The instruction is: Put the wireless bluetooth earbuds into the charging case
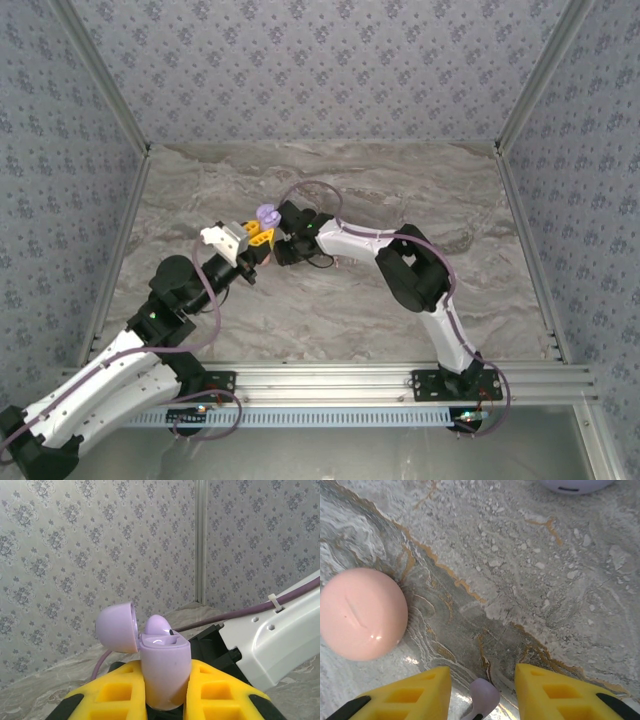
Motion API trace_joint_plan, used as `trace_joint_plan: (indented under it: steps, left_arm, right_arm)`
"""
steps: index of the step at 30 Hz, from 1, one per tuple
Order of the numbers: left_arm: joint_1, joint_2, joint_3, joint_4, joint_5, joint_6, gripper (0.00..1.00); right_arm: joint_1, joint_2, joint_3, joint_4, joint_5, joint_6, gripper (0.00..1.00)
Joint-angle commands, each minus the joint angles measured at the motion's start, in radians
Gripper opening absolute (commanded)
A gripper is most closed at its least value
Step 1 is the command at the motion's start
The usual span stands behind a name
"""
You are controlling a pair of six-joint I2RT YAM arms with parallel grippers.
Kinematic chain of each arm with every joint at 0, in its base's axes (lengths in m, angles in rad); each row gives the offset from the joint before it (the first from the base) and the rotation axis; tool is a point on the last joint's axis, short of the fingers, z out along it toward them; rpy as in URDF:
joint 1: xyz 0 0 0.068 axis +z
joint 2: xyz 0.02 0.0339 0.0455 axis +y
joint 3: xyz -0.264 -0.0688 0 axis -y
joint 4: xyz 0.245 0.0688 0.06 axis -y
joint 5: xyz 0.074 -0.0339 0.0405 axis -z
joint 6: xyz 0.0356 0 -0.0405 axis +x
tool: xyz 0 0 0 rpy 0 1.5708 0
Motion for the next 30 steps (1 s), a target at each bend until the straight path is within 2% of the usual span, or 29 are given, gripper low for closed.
trace_joint_plan:
  steps: [1,15,30]
  left_arm:
    - [-0.004,-0.011,0.000,0.019,-0.009,0.011,0.00]
    - [-0.004,-0.011,0.001,0.020,-0.013,0.012,0.00]
    - [-0.003,0.005,0.006,0.027,-0.016,0.013,0.00]
  right_arm:
    - [0.015,0.040,0.046,-0.064,0.041,-0.024,0.38]
    - [0.035,0.060,0.067,-0.155,0.067,-0.051,0.31]
    - [0.039,0.008,0.003,-0.167,0.080,-0.061,0.30]
